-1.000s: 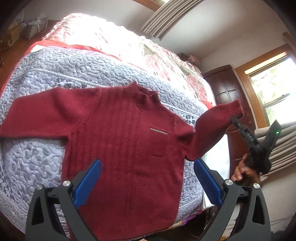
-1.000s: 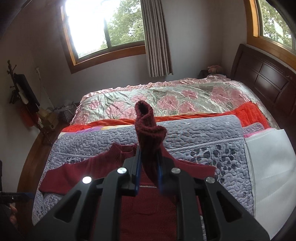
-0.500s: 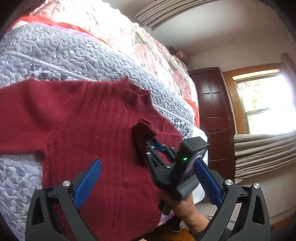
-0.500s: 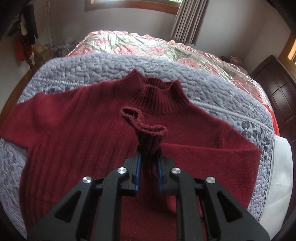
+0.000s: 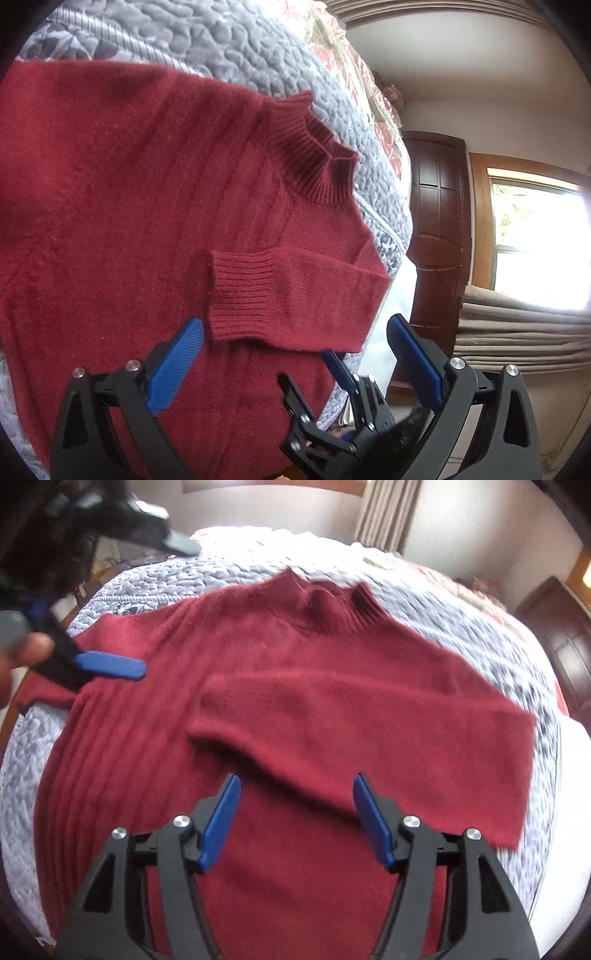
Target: Fold small clothes
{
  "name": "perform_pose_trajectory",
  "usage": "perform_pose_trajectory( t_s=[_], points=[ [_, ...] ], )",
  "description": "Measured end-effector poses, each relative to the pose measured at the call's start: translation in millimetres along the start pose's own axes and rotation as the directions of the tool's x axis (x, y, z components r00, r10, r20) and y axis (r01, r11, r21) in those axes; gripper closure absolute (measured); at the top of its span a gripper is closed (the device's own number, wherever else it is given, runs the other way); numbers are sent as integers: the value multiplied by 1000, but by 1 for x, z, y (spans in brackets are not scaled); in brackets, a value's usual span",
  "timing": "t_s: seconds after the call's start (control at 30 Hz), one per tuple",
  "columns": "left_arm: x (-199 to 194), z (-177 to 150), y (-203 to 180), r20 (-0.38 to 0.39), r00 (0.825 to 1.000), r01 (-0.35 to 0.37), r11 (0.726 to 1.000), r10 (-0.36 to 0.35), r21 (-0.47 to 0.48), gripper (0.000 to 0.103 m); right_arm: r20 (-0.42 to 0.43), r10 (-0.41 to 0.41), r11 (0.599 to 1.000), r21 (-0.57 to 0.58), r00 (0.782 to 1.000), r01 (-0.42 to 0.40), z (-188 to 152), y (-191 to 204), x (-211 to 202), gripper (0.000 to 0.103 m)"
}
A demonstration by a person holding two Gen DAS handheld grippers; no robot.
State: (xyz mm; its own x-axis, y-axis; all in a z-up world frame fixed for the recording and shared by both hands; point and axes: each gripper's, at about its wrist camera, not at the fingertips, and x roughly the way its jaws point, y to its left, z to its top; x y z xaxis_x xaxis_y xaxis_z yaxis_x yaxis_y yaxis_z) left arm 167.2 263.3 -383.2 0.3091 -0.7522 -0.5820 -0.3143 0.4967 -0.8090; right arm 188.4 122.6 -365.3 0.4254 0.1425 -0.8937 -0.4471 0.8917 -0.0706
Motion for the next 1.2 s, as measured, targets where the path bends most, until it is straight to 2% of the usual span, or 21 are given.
perform_pose_trajectory(
  t_s=[0.03,0.1,0.17,0.27,0.43,0.5,0.57,0.63,0.73,0.8,0.9,1.0,1.2],
  points=[
    [10,2,3,-10,1000,-11,1000,11,-5,4,-14,12,999,32,1000,-11,-12,-8,-7,40],
    [30,3,8,-35,995,-90,996,90,-10,4,-49,16,997,76,999,-12,-35,-20,-17,40],
    [47,3,11,-66,982,-178,984,177,-3,4,-75,23,992,127,997,-14,-53,-29,-27,40],
    [66,0,8,-92,961,-258,966,260,28,4,-107,43,977,212,993,-19,-74,-39,-37,39],
    [82,1,8,-103,942,-319,948,320,24,4,-101,66,958,285,993,-34,-86,-44,-50,39],
    [87,3,7,-122,928,-351,936,353,33,6,-88,77,955,292,993,-48,-86,-44,-57,39],
    [83,6,6,-134,912,-387,922,387,27,16,-76,86,954,294,993,-60,-85,-45,-62,38],
    [80,9,7,-135,897,-422,906,422,30,42,-70,90,953,294,994,-65,-85,-46,-66,38],
    [74,14,8,-136,885,-444,895,445,38,68,-66,97,951,302,993,-73,-84,-47,-71,38],
    [74,16,5,-144,875,-459,887,462,58,76,-66,101,949,307,993,-76,-84,-49,-73,38],
    [75,20,-11,-132,849,-495,858,511,139,91,-67,102,946,315,993,-76,-87,-51,-75,38],
    [72,24,-27,-107,850,-490,849,515,197,96,-66,108,943,321,992,-82,-90,-50,-76,38],
    [72,25,-41,-58,864,-473,847,499,243,97,-68,120,942,324,990,-91,-91,-46,-75,38]
  ],
)
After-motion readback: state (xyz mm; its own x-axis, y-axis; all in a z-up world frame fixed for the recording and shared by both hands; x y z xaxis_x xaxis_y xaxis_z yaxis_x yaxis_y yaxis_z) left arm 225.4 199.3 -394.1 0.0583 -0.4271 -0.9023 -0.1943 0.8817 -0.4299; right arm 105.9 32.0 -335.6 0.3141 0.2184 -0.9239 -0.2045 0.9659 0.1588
